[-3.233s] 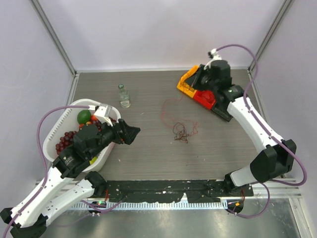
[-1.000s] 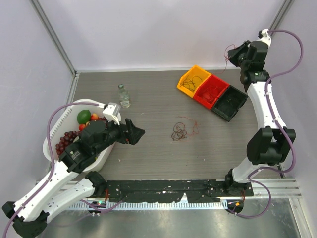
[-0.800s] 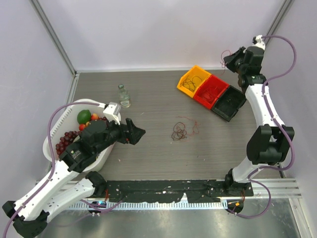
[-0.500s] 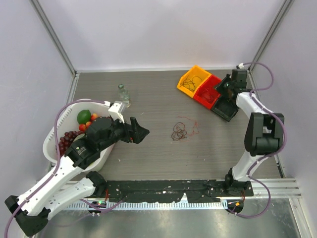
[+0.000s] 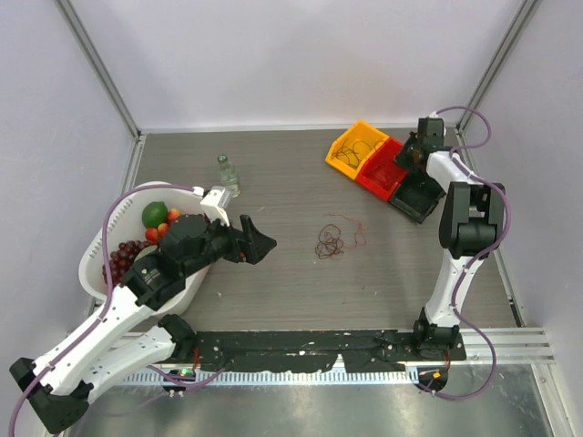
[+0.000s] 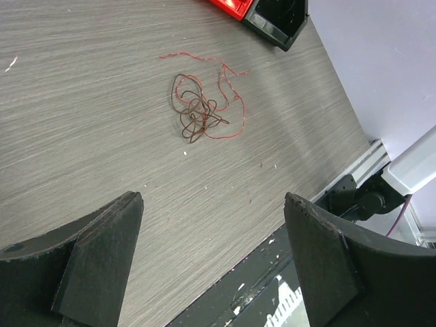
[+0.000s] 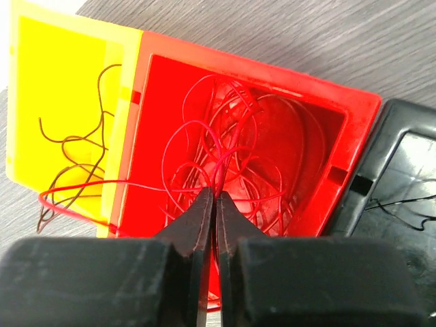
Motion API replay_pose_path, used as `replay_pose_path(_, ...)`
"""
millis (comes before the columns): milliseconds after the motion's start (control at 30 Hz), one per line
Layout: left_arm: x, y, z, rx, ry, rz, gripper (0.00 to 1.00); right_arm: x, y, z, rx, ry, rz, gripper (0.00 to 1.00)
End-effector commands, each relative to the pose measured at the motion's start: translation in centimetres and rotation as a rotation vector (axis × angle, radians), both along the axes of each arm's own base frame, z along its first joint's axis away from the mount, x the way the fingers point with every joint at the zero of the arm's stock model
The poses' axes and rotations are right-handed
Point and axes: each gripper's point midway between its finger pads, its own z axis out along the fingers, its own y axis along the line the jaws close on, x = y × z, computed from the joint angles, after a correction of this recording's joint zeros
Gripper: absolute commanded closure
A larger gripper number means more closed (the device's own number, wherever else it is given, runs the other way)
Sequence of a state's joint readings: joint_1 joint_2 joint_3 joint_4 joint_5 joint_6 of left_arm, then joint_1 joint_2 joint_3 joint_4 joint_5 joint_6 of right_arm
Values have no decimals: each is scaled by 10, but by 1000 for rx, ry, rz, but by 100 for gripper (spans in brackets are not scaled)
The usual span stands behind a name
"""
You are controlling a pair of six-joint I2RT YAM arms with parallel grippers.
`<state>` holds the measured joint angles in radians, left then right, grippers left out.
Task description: Untangle the cables
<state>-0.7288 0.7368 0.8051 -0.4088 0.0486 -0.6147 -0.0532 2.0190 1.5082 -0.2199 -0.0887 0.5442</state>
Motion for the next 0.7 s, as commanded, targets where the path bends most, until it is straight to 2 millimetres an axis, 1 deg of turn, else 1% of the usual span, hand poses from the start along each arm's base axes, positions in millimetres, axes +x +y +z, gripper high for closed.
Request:
replay_pose_path(0,0,-6,9,-46,-18,-17,12,14,-9,31,-101,-22,6,79)
replay_pose_path(33,0,-7,9,-46,-15,-22,12,9,-12,29,-122,8,9,75)
replay_pose_path(67,0,-9,7,-43,-9,-25,11,9,-19,36,-159,8,-18,66)
replay_pose_path(133,0,-10,5,-42,0,-30,11,4,-27,45,-208,15,-34,56)
replay_pose_path(200,0,-11,3,-47,7,-34,12,-3,-33,59,-247,16,-57,49)
replay_pose_path(300,-1,-16,-2,-63,25,-43,11,-17,-37,82,-256,16,-86,44)
replay_pose_path(333,-1,-18,-4,-67,33,-49,11,-21,-35,85,-267,16,-97,42)
replay_pose_path(367,-1,-20,-6,-71,41,-54,11,-28,-37,96,-280,10,-116,41)
replay_pose_path(400,-1,-22,-9,-71,55,-60,11,-35,-32,102,-281,2,-123,41)
replay_pose_path(433,-1,-24,-13,-73,66,-68,11,-41,-33,104,-289,10,-138,41)
replay_pose_path(467,-2,-27,-17,-74,81,-77,11,-51,-14,104,-281,9,-110,41)
replay_pose_path(500,-2,-30,-22,-72,99,-87,11,-54,-5,109,-277,-14,-101,41)
replay_pose_path(533,-2,-34,-26,-70,117,-100,11,-68,11,105,-279,-15,-69,41)
replay_pose_path(567,-3,-37,-31,-66,140,-115,11,-71,22,103,-279,-37,-53,41)
replay_pose_path(600,-4,-42,-36,-61,162,-131,10,-87,43,99,-275,-45,-3,41)
replay_pose_path(633,-5,-45,-41,-56,184,-150,7,-89,55,97,-251,-71,26,41)
replay_pose_path(667,-6,-49,-45,-52,204,-167,5,-109,69,84,-233,-60,70,41)
